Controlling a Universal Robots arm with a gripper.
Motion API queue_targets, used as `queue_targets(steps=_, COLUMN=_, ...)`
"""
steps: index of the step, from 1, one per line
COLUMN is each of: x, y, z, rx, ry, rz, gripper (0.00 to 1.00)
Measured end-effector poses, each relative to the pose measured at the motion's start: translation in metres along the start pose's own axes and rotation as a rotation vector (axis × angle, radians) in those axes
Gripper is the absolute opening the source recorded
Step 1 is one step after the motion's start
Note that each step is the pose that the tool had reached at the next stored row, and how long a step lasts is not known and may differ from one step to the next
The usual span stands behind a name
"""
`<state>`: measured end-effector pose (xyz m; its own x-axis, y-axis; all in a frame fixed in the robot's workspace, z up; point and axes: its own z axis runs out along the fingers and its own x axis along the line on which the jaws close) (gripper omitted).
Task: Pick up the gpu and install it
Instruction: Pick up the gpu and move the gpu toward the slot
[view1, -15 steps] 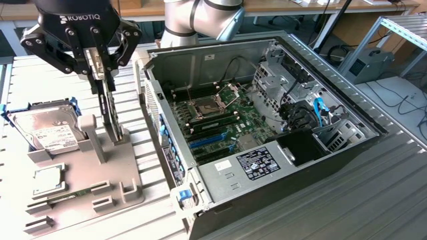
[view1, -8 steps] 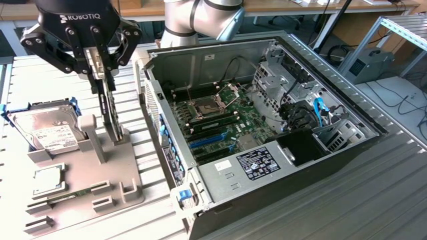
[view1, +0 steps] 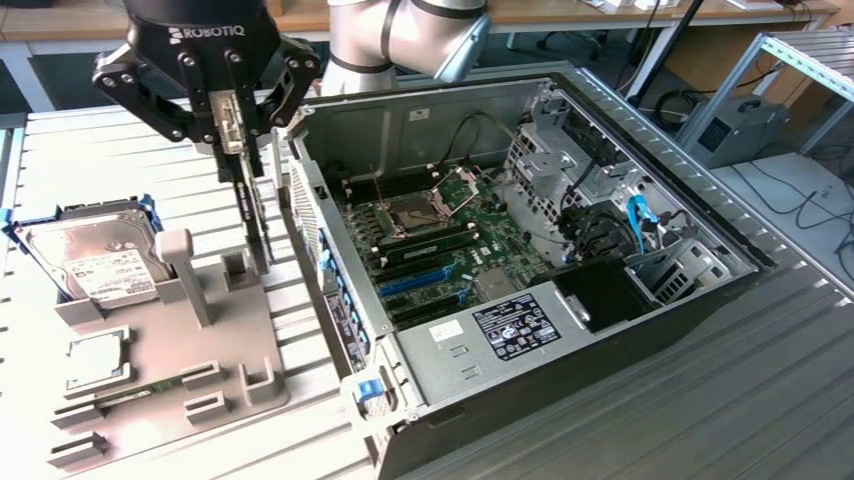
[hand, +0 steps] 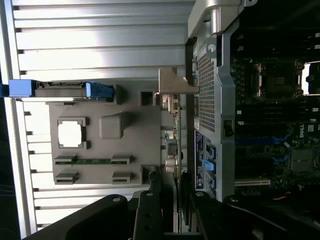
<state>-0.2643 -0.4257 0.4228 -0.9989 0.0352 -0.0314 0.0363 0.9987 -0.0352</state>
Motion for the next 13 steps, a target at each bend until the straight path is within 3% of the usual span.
queue_targets(steps=13, x=-0.038, y=0.0043, z=0.001, rx=0.0056, ry=0.0003, rz=0.0, gripper=0.27)
